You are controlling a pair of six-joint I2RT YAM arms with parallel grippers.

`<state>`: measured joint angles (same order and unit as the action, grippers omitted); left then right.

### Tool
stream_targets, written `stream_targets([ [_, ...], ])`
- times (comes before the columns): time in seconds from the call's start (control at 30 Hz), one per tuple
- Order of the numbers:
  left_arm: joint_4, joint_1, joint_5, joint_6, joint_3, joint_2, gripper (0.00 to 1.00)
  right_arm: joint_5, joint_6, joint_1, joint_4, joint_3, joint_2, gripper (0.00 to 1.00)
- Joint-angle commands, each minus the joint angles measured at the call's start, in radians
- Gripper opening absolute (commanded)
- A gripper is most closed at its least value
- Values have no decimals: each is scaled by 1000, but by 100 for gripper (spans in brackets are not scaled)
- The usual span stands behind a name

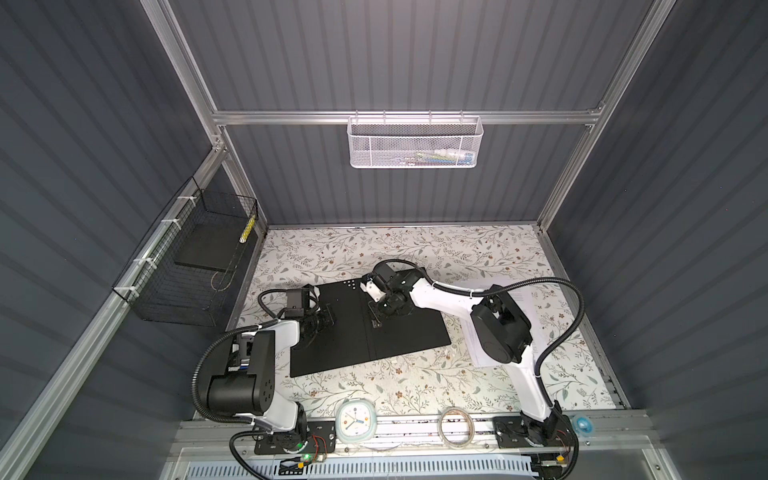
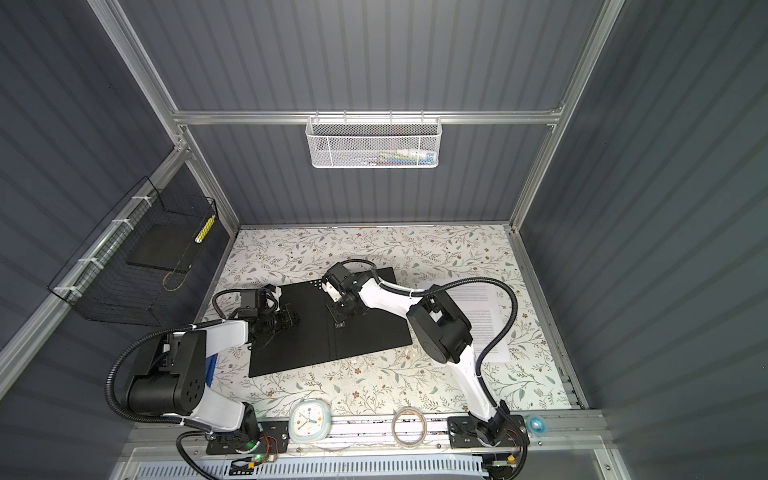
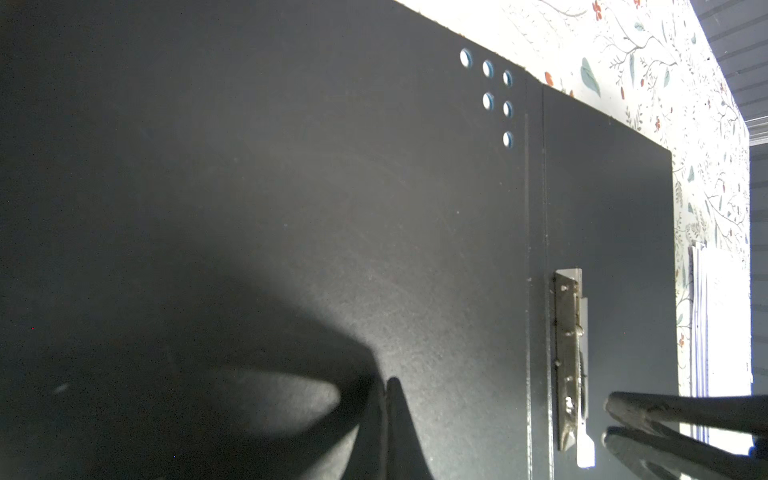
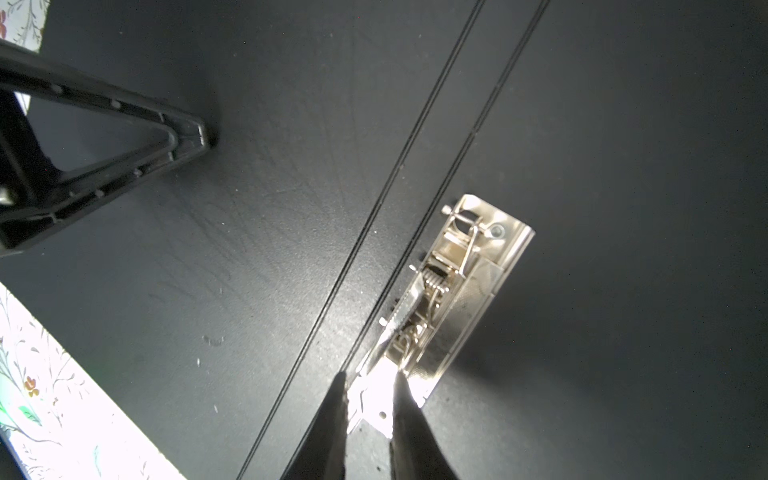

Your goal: Put the files into the folder

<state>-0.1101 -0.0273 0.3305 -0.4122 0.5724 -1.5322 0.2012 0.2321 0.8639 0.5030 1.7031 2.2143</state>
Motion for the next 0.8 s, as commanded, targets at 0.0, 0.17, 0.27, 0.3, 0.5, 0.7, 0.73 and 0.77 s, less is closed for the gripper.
stream_targets([
  [0.0, 95, -3, -42, 0, -10, -44, 0, -3, 6, 0, 15, -4, 21, 21],
  [0.17, 97, -3, -42, 2, -8, -46, 0, -5, 7, -2, 13, -16, 21, 20],
  [0.27, 97, -3, -42, 2, -7, -48, 0, -6, 9, -3, 11, -24, 21, 20],
  [0.3, 97, -4, -41, 3, -8, -48, 0, -8, 9, -3, 10, -26, 22, 19],
  [0.5, 98, -5, -41, 3, -8, -47, 0, -8, 10, -5, 10, -35, 25, 17],
  [0.7, 99, -4, -39, 1, -6, -49, 0, -5, 9, -5, 12, -36, 27, 16],
  [0.73, 99, -3, -39, 3, -6, -49, 0, -4, 10, -5, 12, -37, 27, 16],
  [0.77, 99, -3, -39, 2, -6, -51, 0, 1, 9, -5, 11, -36, 28, 16],
])
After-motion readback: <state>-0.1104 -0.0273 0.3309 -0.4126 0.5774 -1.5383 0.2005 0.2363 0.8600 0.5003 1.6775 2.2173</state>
